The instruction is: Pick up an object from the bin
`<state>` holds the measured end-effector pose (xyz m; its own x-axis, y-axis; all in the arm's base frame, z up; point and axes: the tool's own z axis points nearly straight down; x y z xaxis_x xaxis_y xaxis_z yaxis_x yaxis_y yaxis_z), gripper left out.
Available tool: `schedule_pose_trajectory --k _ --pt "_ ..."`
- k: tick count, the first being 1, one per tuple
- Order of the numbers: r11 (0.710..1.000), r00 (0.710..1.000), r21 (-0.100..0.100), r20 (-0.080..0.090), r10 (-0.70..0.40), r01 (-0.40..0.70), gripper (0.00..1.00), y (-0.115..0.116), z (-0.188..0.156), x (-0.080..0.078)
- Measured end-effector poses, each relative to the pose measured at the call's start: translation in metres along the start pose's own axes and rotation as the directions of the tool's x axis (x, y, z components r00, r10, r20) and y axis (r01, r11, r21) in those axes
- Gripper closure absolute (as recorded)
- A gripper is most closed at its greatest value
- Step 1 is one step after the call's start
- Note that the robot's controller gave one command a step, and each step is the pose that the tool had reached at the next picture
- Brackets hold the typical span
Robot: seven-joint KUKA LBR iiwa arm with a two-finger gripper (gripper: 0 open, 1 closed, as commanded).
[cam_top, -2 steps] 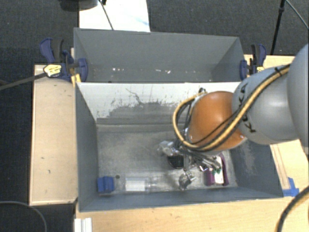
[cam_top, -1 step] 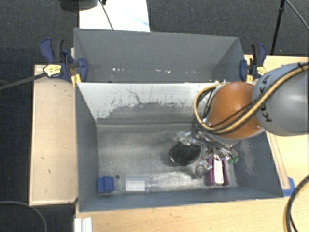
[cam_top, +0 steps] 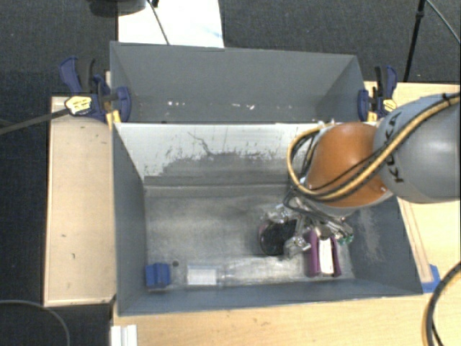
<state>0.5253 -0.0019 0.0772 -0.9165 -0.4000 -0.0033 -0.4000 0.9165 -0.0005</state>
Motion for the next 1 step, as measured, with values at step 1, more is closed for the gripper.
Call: schedule_pose_trajectory --k 1 --pt "1.0 1.0 0.003 0.006 -0.02 0.02 1.0 0.0078 -0.1562 0.0118"
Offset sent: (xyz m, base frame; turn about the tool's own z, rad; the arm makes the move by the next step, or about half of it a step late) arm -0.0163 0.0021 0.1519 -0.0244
